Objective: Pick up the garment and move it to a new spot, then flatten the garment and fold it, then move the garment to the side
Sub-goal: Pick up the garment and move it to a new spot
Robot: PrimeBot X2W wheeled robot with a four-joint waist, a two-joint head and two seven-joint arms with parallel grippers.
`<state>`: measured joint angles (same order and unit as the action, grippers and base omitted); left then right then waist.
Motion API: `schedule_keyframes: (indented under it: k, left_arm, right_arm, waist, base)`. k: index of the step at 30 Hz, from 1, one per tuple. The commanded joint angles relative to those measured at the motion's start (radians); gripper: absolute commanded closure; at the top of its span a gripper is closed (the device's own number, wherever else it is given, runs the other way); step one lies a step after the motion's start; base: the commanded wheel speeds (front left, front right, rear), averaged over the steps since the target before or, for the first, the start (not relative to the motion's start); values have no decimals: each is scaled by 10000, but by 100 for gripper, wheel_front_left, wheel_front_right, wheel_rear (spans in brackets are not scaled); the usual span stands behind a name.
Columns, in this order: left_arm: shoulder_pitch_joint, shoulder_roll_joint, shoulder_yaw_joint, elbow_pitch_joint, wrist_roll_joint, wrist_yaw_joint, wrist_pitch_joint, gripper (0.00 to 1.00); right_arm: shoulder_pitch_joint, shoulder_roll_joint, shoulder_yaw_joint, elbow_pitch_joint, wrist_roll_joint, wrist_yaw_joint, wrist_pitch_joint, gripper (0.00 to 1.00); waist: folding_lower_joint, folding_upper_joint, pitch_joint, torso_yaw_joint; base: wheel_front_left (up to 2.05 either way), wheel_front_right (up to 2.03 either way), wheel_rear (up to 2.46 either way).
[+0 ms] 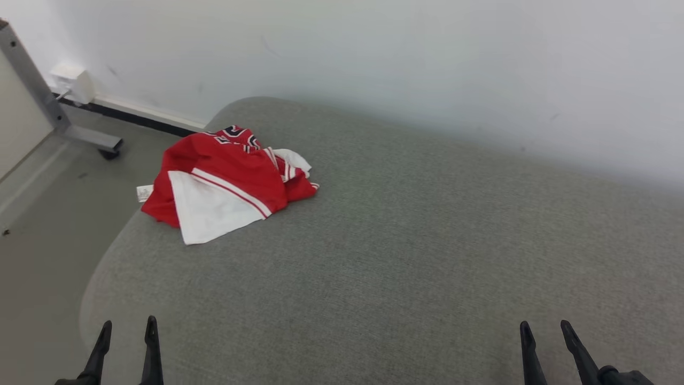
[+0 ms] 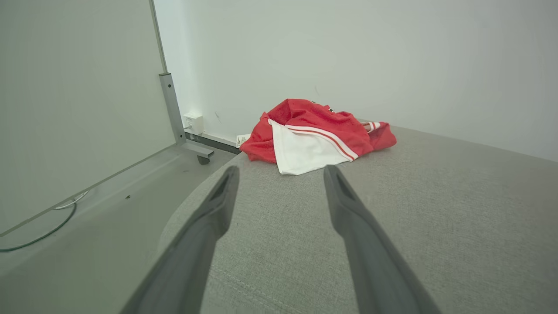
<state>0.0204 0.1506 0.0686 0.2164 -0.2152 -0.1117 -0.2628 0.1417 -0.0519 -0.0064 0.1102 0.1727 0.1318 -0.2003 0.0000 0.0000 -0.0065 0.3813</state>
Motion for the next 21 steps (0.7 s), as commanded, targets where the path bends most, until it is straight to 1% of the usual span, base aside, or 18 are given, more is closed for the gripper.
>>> schedule_keyframes:
  k: [1, 6, 15, 21]
  left_arm:
    - [-9, 53, 68, -4, -52, 48, -28, 0]
    - [59, 76, 93, -11, -77, 77, -28, 0]
    - [204, 19, 298, -164, -154, 152, -28, 0]
    - [94, 17, 348, -132, -198, 151, -28, 0]
  right_arm:
    - [-109, 17, 24, 55, -23, -24, -34, 0]
    - [-140, 19, 87, 165, 45, -24, -80, 0]
    - [-373, 18, 281, 289, -20, -24, -18, 0]
    - [-281, 18, 202, 312, 10, -26, -83, 0]
  waist:
    - [0, 0, 100, 870]
    - [0, 0, 66, 1293]
    - [0, 0, 109, 1343]
    - [0, 0, 130, 1318]
  base:
    - [0, 0, 0]
    - [0, 0, 0]
    - [0, 0, 0]
    - [0, 0, 0]
